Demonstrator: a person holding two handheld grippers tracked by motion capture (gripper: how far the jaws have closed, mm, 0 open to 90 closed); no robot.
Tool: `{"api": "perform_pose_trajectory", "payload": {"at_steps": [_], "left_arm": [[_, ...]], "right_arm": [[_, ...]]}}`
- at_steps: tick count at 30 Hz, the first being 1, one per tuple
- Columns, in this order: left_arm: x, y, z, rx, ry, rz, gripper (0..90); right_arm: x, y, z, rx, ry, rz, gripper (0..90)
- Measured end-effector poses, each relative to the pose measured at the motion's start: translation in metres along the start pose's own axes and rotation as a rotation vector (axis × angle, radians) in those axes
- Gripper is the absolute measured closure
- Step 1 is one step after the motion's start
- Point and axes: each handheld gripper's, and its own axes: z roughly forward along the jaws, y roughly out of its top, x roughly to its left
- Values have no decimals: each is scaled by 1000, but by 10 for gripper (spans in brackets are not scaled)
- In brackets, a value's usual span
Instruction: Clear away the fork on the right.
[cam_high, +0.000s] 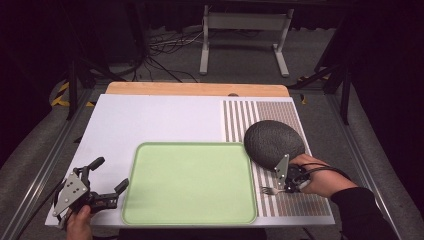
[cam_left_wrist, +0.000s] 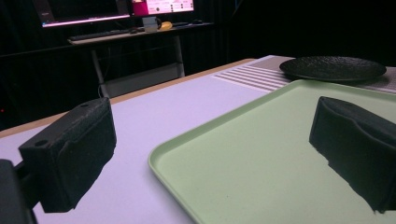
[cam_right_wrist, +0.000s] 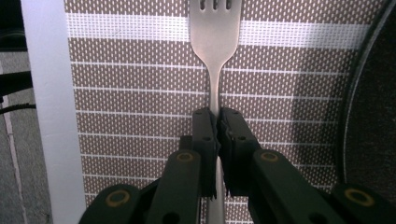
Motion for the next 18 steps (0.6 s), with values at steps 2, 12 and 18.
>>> {"api": "perform_pose_trajectory", "payload": {"at_steps": [2,12,18], "left_arm": [[0,0,0,1,-1,0,12],[0,0,0,0,2,-5,12],[0,0,0,1,1,-2,12]], "right_arm": [[0,0,0,2,-1,-5,850],[2,2,-4,13,-9,53,854],[3,0,-13,-17,-22,65,854]]}}
